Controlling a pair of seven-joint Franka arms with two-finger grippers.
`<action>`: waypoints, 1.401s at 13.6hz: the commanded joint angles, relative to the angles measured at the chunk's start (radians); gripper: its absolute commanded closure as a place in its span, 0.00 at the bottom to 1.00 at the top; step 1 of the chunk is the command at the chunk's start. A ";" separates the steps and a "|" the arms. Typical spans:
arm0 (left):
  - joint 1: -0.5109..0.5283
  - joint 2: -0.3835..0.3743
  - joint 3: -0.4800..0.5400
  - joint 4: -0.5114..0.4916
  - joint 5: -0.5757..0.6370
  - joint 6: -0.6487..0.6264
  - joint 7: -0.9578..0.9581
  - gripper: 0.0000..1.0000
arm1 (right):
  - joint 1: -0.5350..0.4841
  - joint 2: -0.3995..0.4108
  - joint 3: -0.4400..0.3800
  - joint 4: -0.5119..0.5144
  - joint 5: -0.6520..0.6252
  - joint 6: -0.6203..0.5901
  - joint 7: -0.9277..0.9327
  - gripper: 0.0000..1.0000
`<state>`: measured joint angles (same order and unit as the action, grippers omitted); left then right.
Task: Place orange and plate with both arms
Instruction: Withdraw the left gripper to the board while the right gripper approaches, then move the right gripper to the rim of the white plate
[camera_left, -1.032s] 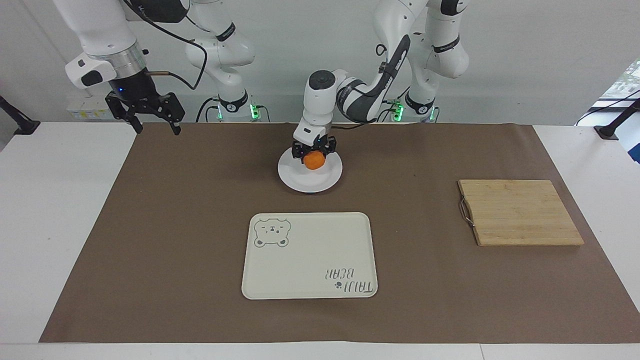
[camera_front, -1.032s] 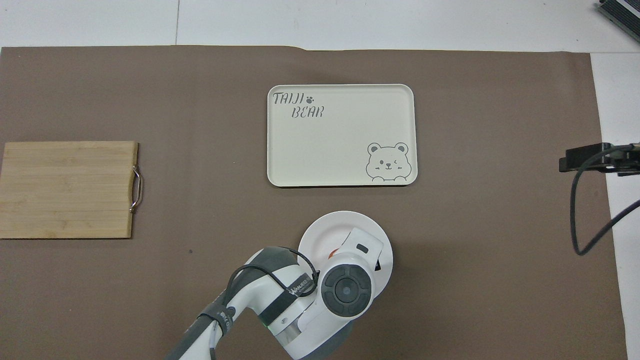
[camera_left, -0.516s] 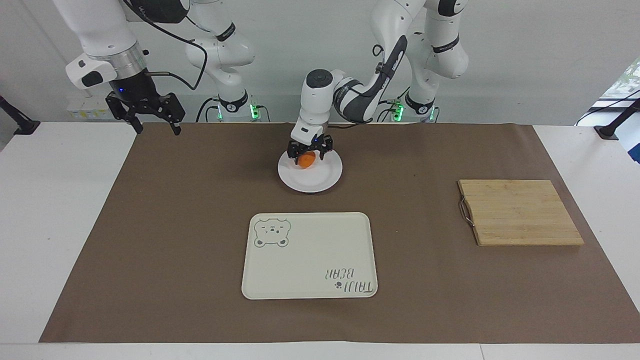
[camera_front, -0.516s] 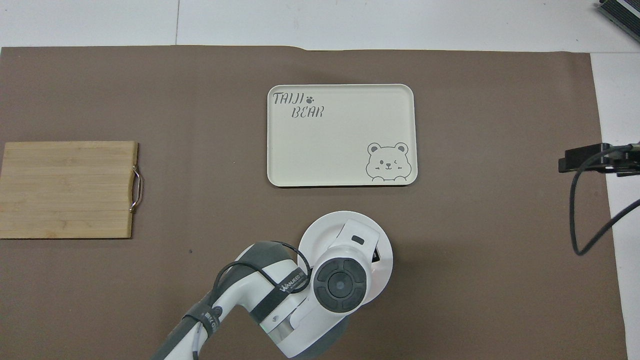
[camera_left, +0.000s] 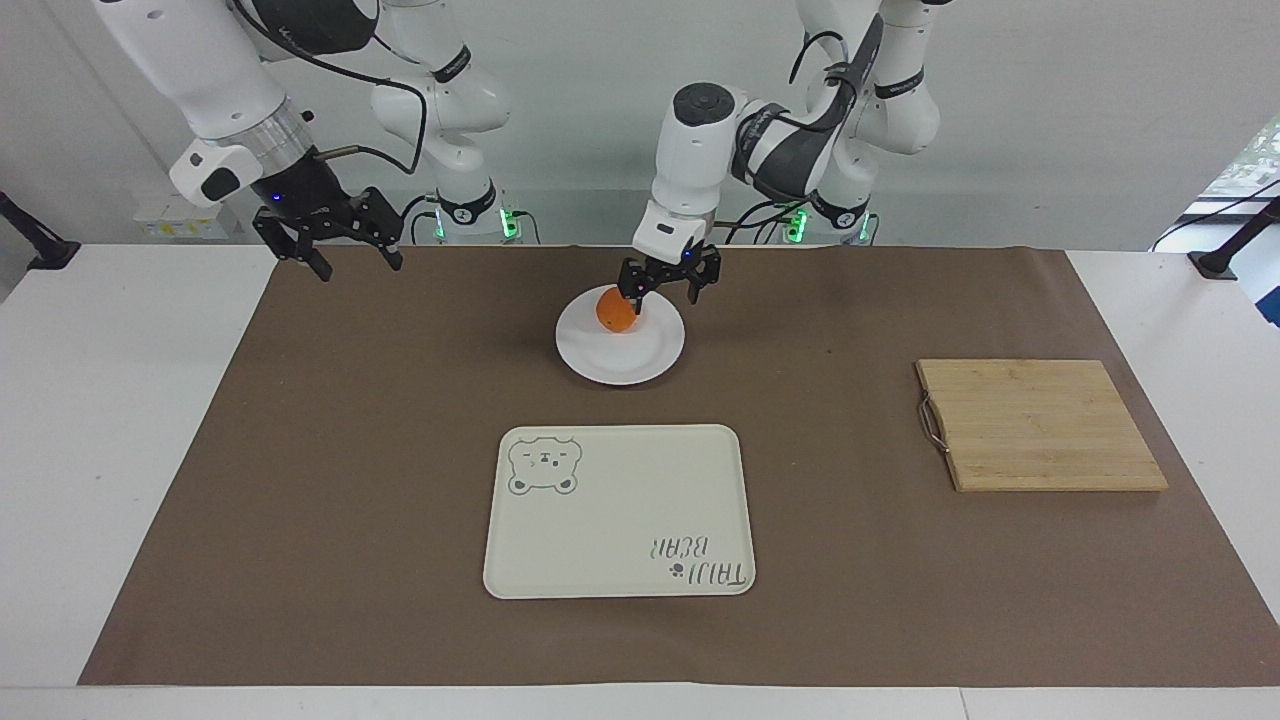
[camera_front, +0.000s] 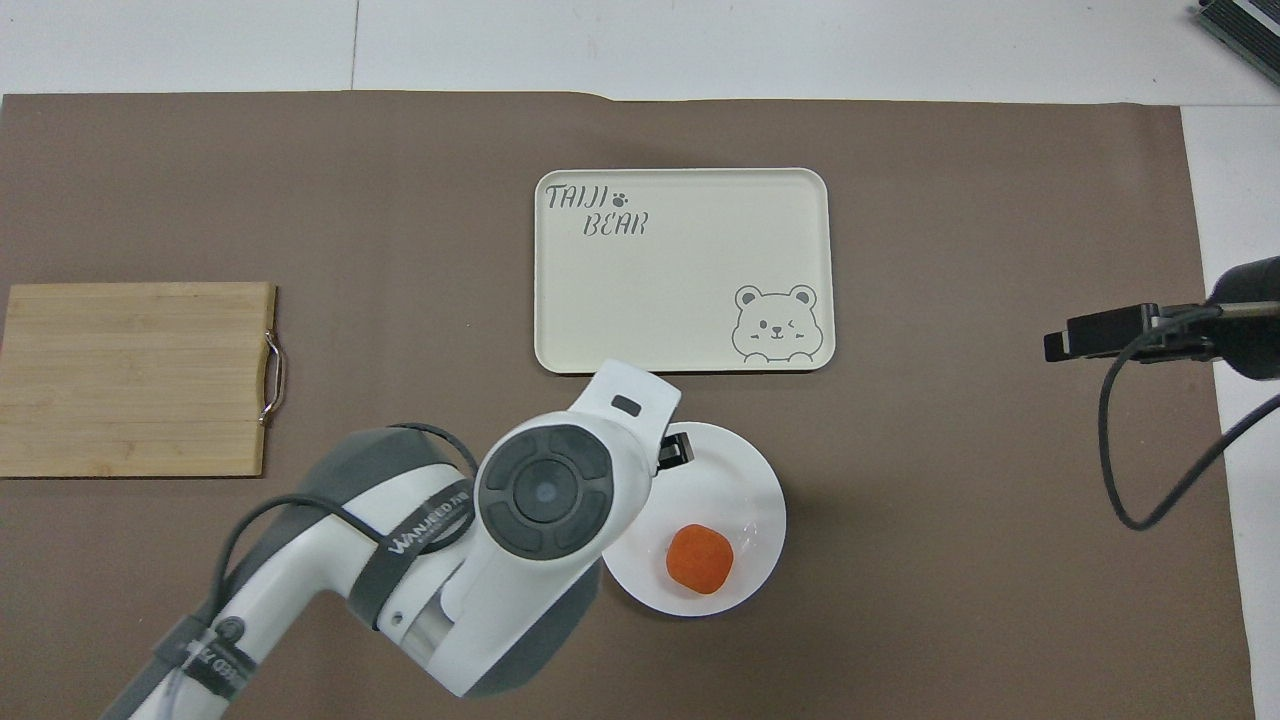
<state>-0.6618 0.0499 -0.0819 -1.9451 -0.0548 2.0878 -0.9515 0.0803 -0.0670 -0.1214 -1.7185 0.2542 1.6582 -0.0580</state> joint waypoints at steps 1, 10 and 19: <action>0.121 -0.030 -0.007 0.079 -0.004 -0.128 0.169 0.00 | -0.008 -0.013 0.002 -0.114 0.150 0.069 -0.081 0.00; 0.467 -0.022 -0.006 0.273 0.007 -0.310 0.706 0.00 | 0.021 -0.008 0.008 -0.400 0.445 0.163 -0.437 0.00; 0.720 -0.030 0.002 0.317 0.033 -0.396 1.037 0.00 | 0.021 -0.024 0.008 -0.608 0.594 0.210 -0.605 0.00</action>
<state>0.0258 0.0176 -0.0709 -1.6503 -0.0363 1.7370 0.0547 0.1038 -0.0702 -0.1154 -2.2604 0.7965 1.8320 -0.6167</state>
